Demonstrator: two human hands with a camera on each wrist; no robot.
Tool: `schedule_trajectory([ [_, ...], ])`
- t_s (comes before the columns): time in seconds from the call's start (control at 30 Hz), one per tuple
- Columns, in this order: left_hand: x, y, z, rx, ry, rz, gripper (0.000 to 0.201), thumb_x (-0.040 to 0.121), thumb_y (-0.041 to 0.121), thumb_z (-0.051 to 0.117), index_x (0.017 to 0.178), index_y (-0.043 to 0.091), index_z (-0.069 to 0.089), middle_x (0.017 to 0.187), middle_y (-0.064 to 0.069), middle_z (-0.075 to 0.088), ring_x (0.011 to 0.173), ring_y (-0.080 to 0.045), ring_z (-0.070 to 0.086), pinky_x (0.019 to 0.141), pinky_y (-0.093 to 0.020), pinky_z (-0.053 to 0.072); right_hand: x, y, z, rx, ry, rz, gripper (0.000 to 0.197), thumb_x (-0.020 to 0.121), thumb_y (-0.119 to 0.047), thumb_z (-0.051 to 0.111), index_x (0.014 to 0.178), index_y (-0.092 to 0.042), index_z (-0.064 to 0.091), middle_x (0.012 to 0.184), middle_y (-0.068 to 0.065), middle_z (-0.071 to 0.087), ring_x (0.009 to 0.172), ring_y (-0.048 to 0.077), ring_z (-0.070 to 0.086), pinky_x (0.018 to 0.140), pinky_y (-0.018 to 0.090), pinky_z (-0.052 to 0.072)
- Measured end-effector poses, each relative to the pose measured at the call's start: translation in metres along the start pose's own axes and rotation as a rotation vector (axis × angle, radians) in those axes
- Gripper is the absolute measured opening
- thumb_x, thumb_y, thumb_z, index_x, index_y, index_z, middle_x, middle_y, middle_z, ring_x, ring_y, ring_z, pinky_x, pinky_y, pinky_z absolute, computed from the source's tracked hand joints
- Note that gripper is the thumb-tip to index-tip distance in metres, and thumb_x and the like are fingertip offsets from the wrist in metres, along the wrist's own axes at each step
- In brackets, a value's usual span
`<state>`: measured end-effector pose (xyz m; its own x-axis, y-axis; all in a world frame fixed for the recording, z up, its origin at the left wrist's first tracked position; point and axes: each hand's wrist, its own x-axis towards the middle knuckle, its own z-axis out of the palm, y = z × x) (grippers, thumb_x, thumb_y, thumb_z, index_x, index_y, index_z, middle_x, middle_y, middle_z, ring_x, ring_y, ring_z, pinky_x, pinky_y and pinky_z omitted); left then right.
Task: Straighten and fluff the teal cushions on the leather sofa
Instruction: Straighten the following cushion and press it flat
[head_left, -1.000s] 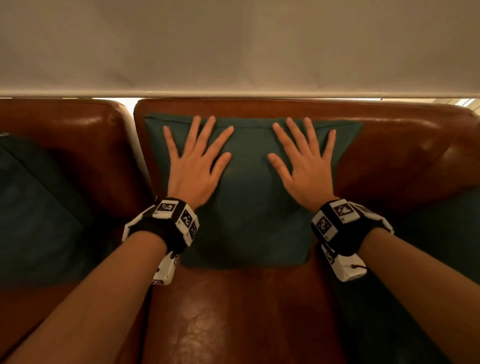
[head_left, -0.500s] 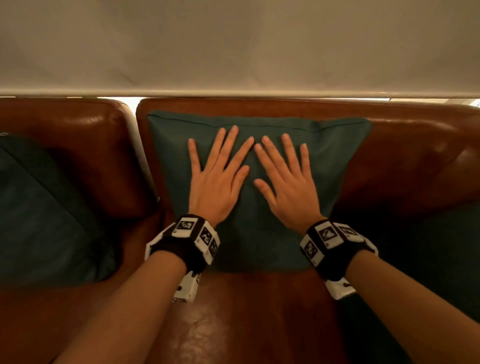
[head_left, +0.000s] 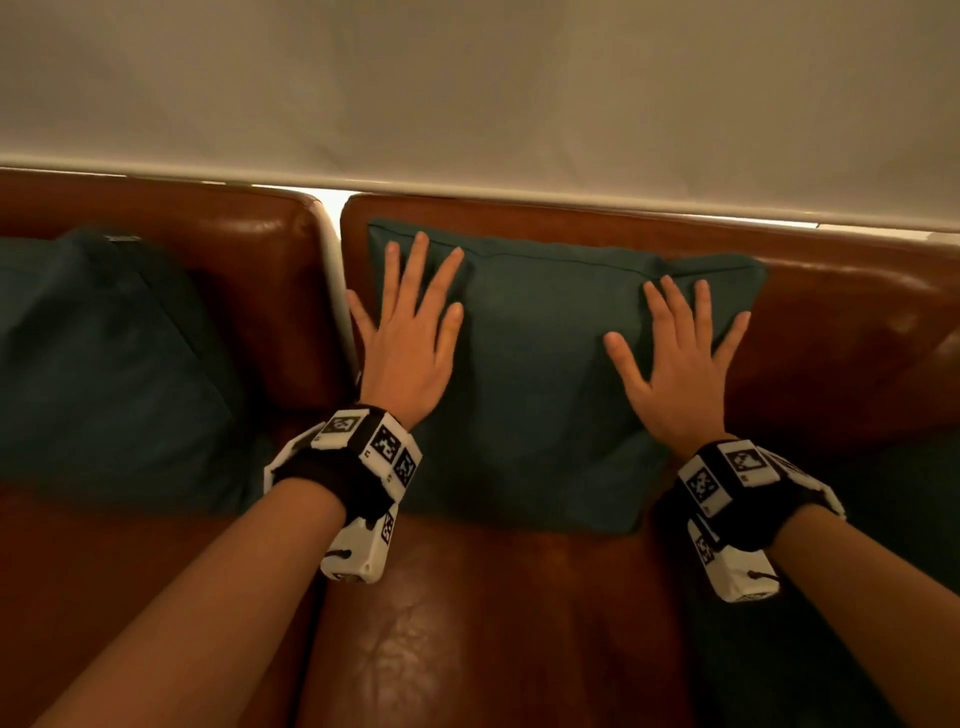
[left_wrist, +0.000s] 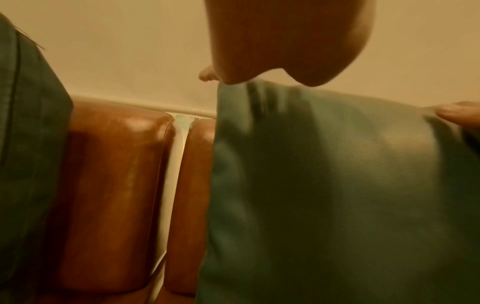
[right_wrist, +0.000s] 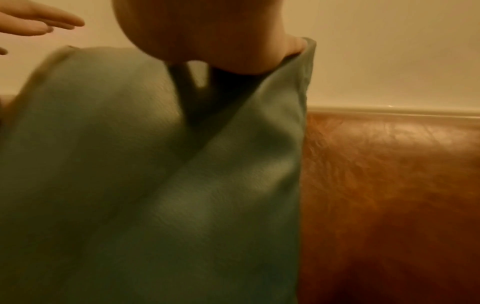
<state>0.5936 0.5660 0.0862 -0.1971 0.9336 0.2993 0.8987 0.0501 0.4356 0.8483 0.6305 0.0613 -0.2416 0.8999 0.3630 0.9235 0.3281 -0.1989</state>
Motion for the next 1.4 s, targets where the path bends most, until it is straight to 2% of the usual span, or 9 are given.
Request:
schedule_trajectory([
  [0.13,-0.039,-0.023,-0.032,0.036,-0.038,0.079,0.053,0.100,0.031,0.039,0.147,0.041,0.016,0.160,0.008,0.002,0.147,-0.016,-0.008,0.111,-0.061,-0.001,0.006,-0.040,-0.018,0.133,0.061,0.056,0.064,0.093,-0.051,0.028,0.142,-0.010,0.038,0.152,0.014,0.031,0.145,0.035,0.009,0.111,0.066,-0.001],
  [0.33,-0.074,-0.141,-0.094,0.181,0.028,-0.039,0.057,0.096,0.025,0.050,0.146,0.037,0.024,0.159,0.000,0.012,0.147,-0.024,0.000,0.108,-0.071,0.003,0.004,-0.181,-0.014,0.285,0.063,-0.282,0.050,0.094,-0.029,0.046,0.140,-0.011,0.041,0.149,0.016,0.033,0.144,0.035,0.014,0.115,0.060,0.009],
  [0.53,-0.084,-0.296,-0.186,0.317,0.235,-0.108,0.051,0.097,0.036,0.044,0.144,0.024,0.032,0.156,-0.010,0.019,0.145,-0.029,0.005,0.106,-0.071,-0.003,-0.027,-0.359,0.037,0.378,-0.117,-0.420,0.060,0.090,-0.040,0.054,0.145,-0.024,0.034,0.154,0.012,0.025,0.144,0.033,0.012,0.110,0.065,0.019],
  [0.63,-0.090,-0.371,-0.218,0.328,0.071,-0.101,0.072,0.089,0.061,0.036,0.149,0.027,0.017,0.158,-0.011,0.003,0.146,-0.031,-0.006,0.105,-0.070,-0.005,-0.044,-0.445,0.071,0.265,-0.206,-0.497,0.086,0.079,-0.063,0.059,0.149,-0.037,0.017,0.159,0.011,0.000,0.145,0.039,-0.004,0.104,0.075,0.010],
  [0.73,-0.084,-0.437,-0.230,0.466,-0.177,-0.004,0.097,0.071,0.085,0.030,0.149,0.038,0.000,0.159,-0.008,-0.012,0.144,-0.037,-0.014,0.099,-0.078,-0.002,-0.047,-0.502,0.108,0.201,-0.254,-0.405,0.113,0.057,-0.079,0.064,0.147,-0.049,0.001,0.155,0.009,-0.027,0.141,0.044,-0.020,0.096,0.082,0.006],
  [0.87,-0.058,-0.482,-0.220,0.440,-0.271,0.116,0.110,0.058,0.094,0.030,0.147,0.043,-0.010,0.155,-0.006,-0.027,0.142,-0.038,-0.021,0.095,-0.083,-0.001,-0.028,-0.517,0.149,0.206,-0.208,-0.268,0.124,0.047,-0.082,0.065,0.143,-0.053,-0.008,0.153,0.006,-0.033,0.141,0.043,-0.019,0.092,0.084,0.011],
  [1.1,-0.014,-0.497,-0.191,0.338,-0.237,0.148,0.110,0.056,0.092,0.033,0.143,0.047,-0.018,0.149,0.000,-0.039,0.137,-0.032,-0.035,0.090,-0.082,-0.009,0.006,-0.511,0.172,0.214,-0.186,-0.168,0.110,0.054,-0.089,0.048,0.145,-0.050,0.000,0.153,0.016,-0.020,0.139,0.046,-0.019,0.093,0.084,0.008],
  [1.27,-0.004,-0.503,-0.182,0.295,-0.232,0.160,0.110,0.056,0.091,0.036,0.144,0.047,-0.014,0.152,0.000,-0.034,0.138,-0.031,-0.033,0.089,-0.085,-0.006,0.018,-0.511,0.182,0.213,-0.201,-0.161,0.110,0.053,-0.089,0.050,0.145,-0.048,0.006,0.152,0.015,-0.020,0.139,0.043,-0.020,0.092,0.085,0.004],
  [1.4,-0.013,-0.502,-0.188,0.226,-0.151,0.215,0.110,0.057,0.088,0.044,0.146,0.046,-0.006,0.157,-0.011,-0.010,0.142,-0.030,-0.023,0.095,-0.082,-0.005,0.010,-0.507,0.185,0.309,-0.113,-0.171,0.108,0.057,-0.085,0.055,0.146,-0.048,0.006,0.155,0.014,-0.013,0.142,0.041,-0.015,0.099,0.080,-0.001],
])
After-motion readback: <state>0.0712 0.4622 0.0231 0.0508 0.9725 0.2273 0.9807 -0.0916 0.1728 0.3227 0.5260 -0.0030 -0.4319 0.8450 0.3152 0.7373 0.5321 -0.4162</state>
